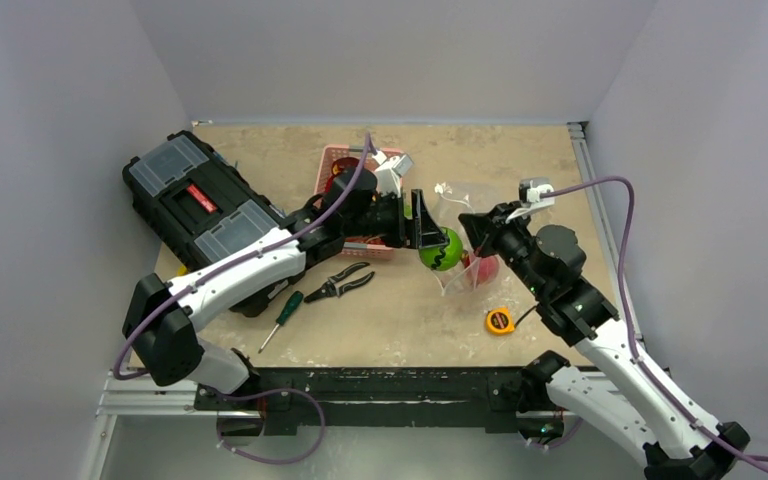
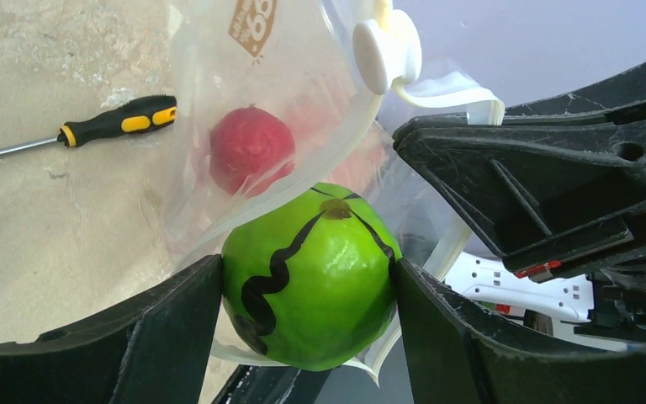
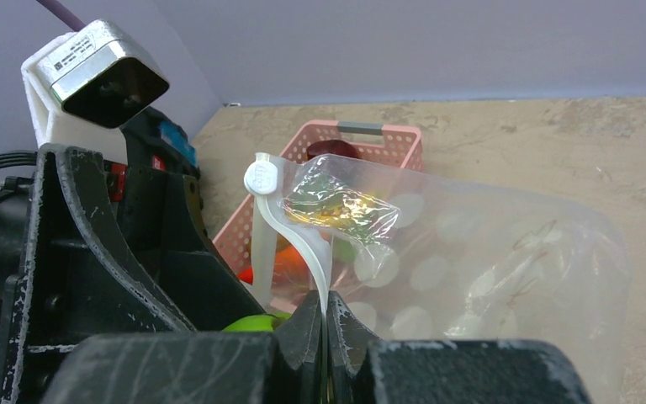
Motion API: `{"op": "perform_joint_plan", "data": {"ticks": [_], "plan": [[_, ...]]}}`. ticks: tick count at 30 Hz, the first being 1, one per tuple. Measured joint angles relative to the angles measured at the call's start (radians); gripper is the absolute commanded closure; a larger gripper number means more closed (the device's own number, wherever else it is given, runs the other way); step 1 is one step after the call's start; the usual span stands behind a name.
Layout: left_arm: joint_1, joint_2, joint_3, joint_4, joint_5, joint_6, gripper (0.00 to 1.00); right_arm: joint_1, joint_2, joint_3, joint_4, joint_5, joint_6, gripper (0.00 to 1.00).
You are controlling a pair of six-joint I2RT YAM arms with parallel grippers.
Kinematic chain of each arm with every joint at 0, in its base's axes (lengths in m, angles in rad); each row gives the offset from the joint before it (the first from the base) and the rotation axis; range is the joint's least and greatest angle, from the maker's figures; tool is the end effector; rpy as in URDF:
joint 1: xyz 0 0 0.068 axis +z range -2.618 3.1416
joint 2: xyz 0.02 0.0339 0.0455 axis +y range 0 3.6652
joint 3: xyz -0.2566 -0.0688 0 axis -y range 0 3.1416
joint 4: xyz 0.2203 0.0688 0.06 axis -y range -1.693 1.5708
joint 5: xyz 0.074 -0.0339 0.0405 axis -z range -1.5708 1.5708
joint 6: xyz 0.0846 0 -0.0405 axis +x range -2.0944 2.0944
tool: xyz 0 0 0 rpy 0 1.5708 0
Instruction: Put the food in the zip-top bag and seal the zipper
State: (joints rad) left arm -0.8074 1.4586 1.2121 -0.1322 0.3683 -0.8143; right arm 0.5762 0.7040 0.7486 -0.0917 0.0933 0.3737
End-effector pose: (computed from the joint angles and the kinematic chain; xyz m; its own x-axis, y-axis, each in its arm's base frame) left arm 0.2280 -0.2823 0.3164 -0.8338 -0.1100 -0.5409 0.4355 0.4711 -0.7671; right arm 0.1719 0.1023 0.3419 -0.2063 0.2994 -0.9316 -0.4180 0.8338 0.3606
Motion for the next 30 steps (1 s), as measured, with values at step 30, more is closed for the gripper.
{"op": "perform_joint_plan", "data": {"ticks": [30], "plan": [[-0.004, -0.15, 0.003, -0.04, 0.016, 0.148, 0.11, 0.0, -0.009, -0.001, -0.014, 0.002, 0.0, 1.0]]}}
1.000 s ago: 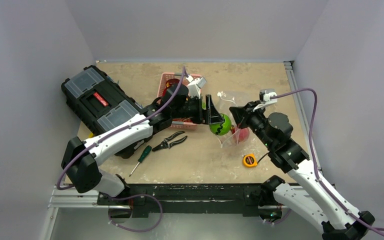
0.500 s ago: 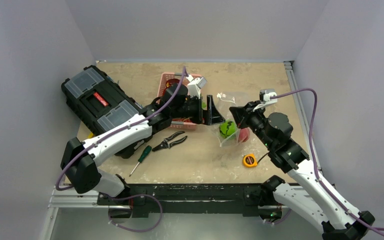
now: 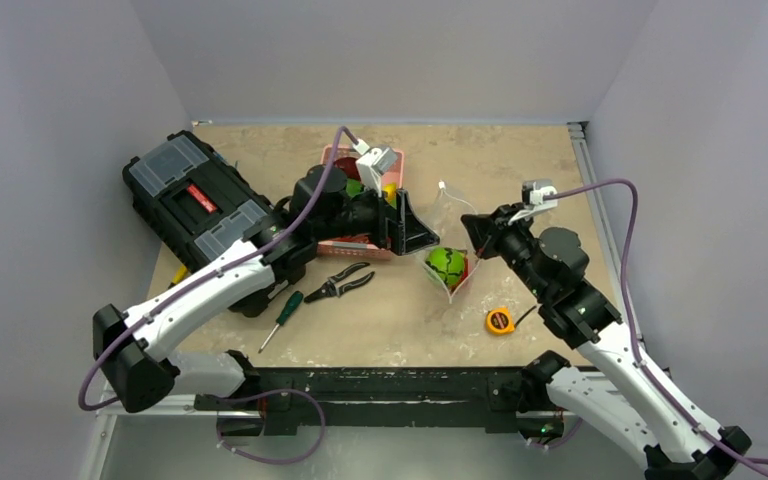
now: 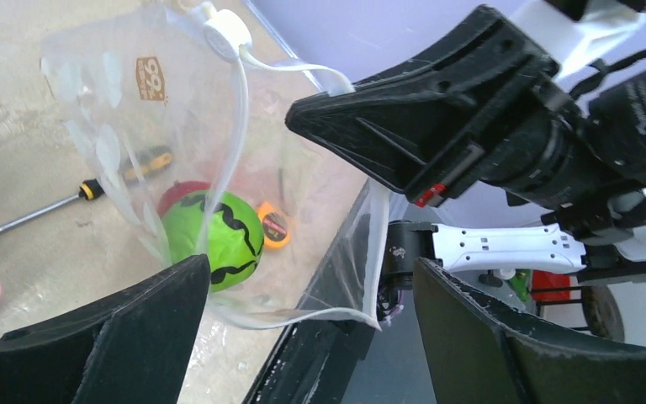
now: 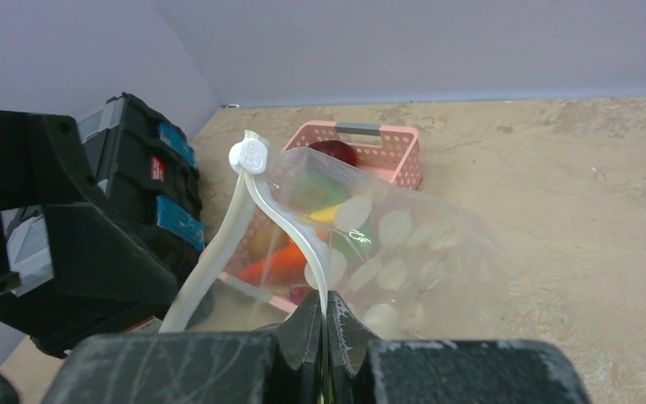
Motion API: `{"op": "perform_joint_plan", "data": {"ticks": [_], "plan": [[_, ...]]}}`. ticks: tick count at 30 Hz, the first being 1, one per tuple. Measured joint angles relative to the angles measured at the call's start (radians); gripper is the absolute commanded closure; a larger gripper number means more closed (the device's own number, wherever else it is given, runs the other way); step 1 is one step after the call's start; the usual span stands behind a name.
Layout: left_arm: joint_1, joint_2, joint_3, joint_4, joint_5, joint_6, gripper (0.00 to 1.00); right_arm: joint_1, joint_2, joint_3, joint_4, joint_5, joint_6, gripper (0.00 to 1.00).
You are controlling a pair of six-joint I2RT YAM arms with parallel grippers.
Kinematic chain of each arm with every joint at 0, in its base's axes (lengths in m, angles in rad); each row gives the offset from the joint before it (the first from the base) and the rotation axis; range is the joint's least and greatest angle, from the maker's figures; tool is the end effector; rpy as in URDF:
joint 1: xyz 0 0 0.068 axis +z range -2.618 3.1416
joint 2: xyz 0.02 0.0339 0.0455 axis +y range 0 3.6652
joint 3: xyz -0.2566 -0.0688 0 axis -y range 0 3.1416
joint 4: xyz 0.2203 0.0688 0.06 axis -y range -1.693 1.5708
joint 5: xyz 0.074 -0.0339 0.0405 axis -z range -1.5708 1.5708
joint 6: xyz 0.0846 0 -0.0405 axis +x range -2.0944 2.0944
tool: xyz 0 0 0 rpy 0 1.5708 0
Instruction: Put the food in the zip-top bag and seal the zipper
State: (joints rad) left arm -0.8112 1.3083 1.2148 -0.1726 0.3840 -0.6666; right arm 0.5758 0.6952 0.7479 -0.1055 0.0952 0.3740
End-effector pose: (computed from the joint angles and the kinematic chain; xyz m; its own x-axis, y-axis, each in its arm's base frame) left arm 0.2011 -0.2578 0.3604 -0.7119 -0.0829 -0.6974 0.6120 0.4137 -0.6740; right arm 0.1703 0.1009 0.3410 -0.2102 0.2972 -0.9314 -0.4143 0.8359 0.3602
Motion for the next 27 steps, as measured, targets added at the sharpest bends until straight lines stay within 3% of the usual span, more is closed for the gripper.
{"op": "perform_joint_plan", "data": {"ticks": [5, 14, 18, 22, 27], "plan": [[0.006, -0.102, -0.002, -0.045, -0.058, 0.079, 0.09, 0.0, -0.019, -0.002, -0.01, 0.018, -0.008, 1.0], [0.089, -0.251, -0.084, -0.103, -0.347, 0.13, 0.07, 0.001, -0.091, -0.002, -0.086, 0.123, -0.027, 1.0], [0.177, -0.204, -0.128, -0.129, -0.378, 0.109, 0.06, 0.001, -0.125, -0.002, -0.122, 0.156, -0.027, 1.0], [0.216, -0.105, -0.125, -0.176, -0.39, 0.111, 0.12, 0.001, -0.141, -0.002, -0.125, 0.166, -0.027, 1.0], [0.217, 0.138, 0.023, -0.282, -0.414, 0.244, 0.14, 0.001, -0.072, -0.002, -0.12, 0.146, -0.028, 1.0]]}}
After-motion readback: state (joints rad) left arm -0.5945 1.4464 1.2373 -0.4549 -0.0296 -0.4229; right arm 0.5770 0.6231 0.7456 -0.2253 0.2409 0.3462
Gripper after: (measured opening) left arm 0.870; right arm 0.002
